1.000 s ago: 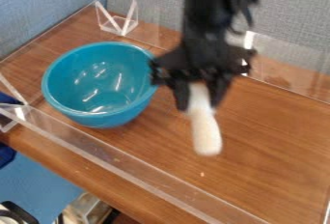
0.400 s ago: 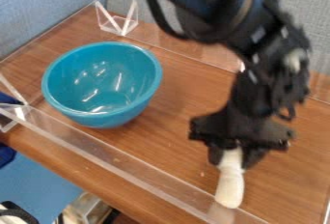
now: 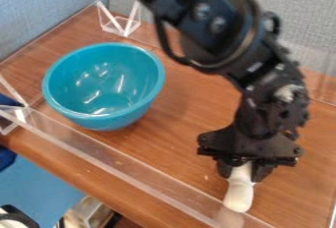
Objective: Remove the mushroom from inside the blue bowl and put it on the table
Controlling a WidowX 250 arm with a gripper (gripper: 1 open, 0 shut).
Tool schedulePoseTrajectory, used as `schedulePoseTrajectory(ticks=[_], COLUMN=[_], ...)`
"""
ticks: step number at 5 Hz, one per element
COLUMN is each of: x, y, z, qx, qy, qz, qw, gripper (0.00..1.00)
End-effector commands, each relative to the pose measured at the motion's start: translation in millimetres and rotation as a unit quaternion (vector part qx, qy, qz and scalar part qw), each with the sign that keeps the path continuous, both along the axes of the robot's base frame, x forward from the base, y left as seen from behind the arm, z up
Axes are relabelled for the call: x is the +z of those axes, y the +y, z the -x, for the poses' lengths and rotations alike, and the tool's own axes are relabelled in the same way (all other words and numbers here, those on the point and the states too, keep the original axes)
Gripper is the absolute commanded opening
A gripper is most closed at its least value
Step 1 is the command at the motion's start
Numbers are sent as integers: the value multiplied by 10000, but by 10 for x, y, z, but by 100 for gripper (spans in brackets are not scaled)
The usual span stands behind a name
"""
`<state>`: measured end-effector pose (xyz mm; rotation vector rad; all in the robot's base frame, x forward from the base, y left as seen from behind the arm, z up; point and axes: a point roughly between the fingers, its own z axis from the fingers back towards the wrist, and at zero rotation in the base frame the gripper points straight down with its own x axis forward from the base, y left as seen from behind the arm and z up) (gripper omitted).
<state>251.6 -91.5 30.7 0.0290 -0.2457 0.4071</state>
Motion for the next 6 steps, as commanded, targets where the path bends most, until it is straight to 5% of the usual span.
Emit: schedulePoseTrajectory(ticks=[1, 2, 4, 6], x=[-119, -160, -155, 67], y=[314, 327, 353, 350], z=[-21, -22, -6, 130], qx=[416, 318, 120, -94], qy=[85, 131, 178, 136], qz=[3, -39, -155, -294], qw=[9991, 9994, 9997, 9994], gripper=[0, 100, 100, 100])
